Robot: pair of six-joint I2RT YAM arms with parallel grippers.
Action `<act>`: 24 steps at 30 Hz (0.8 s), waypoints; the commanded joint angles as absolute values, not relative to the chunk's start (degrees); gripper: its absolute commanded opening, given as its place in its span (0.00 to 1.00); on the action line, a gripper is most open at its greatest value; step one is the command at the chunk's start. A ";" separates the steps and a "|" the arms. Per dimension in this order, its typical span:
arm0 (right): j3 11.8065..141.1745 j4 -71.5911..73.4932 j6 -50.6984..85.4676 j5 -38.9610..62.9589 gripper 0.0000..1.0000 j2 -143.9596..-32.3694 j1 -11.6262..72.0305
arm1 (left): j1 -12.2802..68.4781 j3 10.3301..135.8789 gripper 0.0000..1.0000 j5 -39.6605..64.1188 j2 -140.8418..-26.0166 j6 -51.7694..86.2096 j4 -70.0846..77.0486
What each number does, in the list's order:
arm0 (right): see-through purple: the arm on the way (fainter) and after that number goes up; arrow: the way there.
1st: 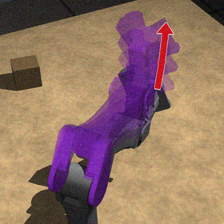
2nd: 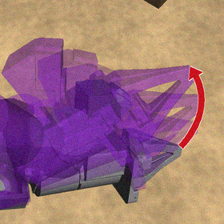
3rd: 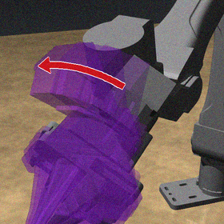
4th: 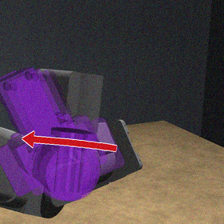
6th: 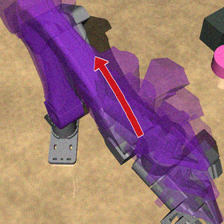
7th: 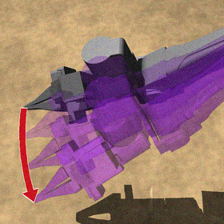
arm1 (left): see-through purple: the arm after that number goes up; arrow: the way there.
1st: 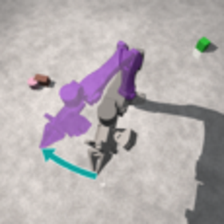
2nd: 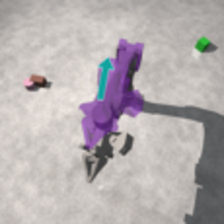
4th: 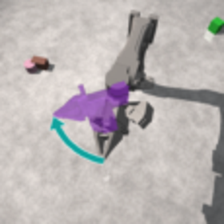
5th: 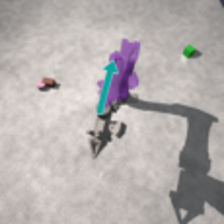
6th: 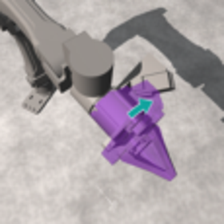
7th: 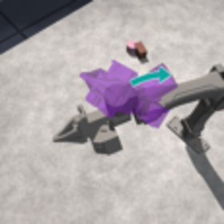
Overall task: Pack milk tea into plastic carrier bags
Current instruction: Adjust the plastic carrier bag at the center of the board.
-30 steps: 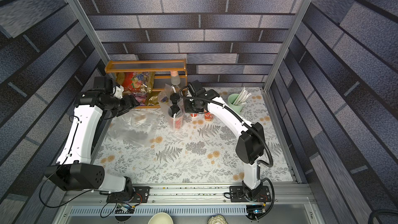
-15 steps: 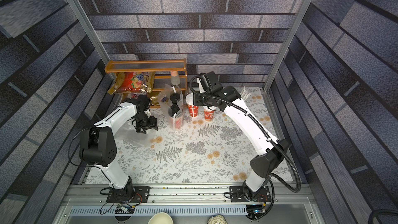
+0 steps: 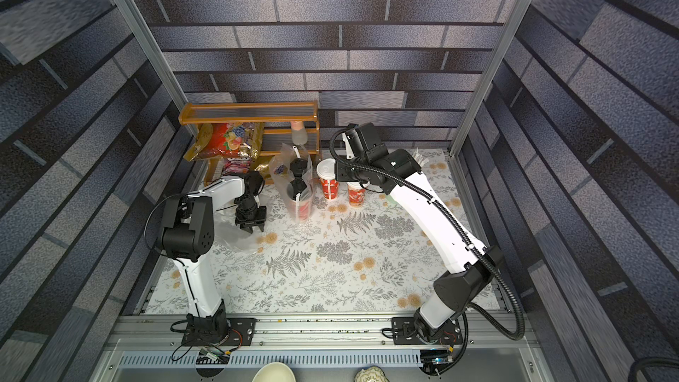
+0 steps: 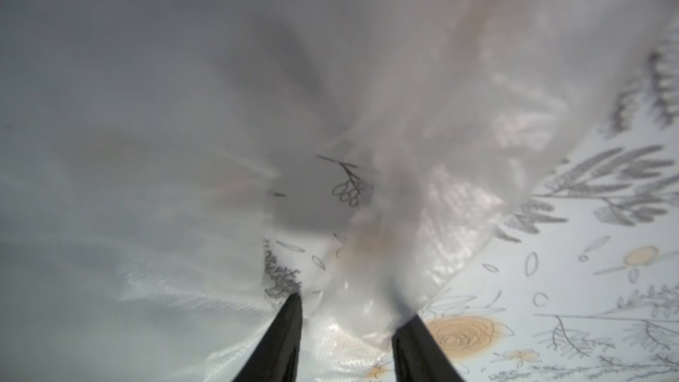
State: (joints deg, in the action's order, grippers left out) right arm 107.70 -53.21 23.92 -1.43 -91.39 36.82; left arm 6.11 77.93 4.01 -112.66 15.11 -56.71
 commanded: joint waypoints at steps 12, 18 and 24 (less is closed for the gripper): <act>100.83 -49.66 28.22 6.10 0.22 -88.32 36.80 | 0.99 70.52 0.05 15.05 -86.55 15.89 -60.91; 95.79 -42.15 34.83 10.47 0.22 -89.33 42.57 | -1.19 71.08 0.02 20.77 -76.35 17.20 -64.59; 90.07 -32.12 44.60 9.46 0.33 -92.08 51.20 | -3.50 70.95 0.01 25.57 -70.05 18.28 -67.20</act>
